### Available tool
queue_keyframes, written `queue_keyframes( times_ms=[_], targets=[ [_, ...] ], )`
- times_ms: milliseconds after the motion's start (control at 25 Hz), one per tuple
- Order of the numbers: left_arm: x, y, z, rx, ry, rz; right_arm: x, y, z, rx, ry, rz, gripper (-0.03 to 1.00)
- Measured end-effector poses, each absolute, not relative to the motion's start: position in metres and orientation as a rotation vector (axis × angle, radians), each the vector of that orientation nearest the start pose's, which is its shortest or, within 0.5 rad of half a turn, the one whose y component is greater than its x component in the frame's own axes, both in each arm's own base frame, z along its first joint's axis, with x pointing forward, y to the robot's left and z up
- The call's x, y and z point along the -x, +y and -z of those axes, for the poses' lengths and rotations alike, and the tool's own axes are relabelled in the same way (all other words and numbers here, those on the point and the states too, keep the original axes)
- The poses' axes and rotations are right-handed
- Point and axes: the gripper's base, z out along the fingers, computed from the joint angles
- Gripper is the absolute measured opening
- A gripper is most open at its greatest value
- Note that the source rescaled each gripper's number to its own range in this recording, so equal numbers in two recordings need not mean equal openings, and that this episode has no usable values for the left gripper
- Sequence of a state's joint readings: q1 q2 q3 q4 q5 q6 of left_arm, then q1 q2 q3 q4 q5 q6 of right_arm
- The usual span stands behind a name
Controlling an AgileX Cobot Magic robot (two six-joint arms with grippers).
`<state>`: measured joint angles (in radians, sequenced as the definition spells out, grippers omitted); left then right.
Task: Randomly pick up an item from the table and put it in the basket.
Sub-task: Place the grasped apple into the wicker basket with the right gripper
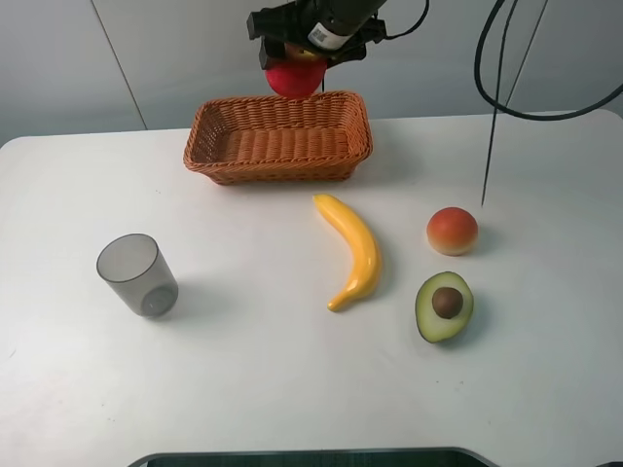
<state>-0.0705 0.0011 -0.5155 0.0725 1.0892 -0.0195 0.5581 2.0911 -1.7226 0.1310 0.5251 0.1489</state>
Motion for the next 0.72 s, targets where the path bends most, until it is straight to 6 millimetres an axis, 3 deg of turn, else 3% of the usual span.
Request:
queue_keyframes(
  times_ms=[440, 720],
  targets=[
    [0.008, 0.006, -0.279, -0.047, 2.055, -0.031, -0.422, 0.265, -0.174, 0.474, 2.434, -0.34, 0.0],
    [0.008, 0.006, -0.279, -0.045, 2.055, -0.03, -0.425, 0.266, -0.158, 0.499, 2.444, -0.31, 0.0]
  ],
)
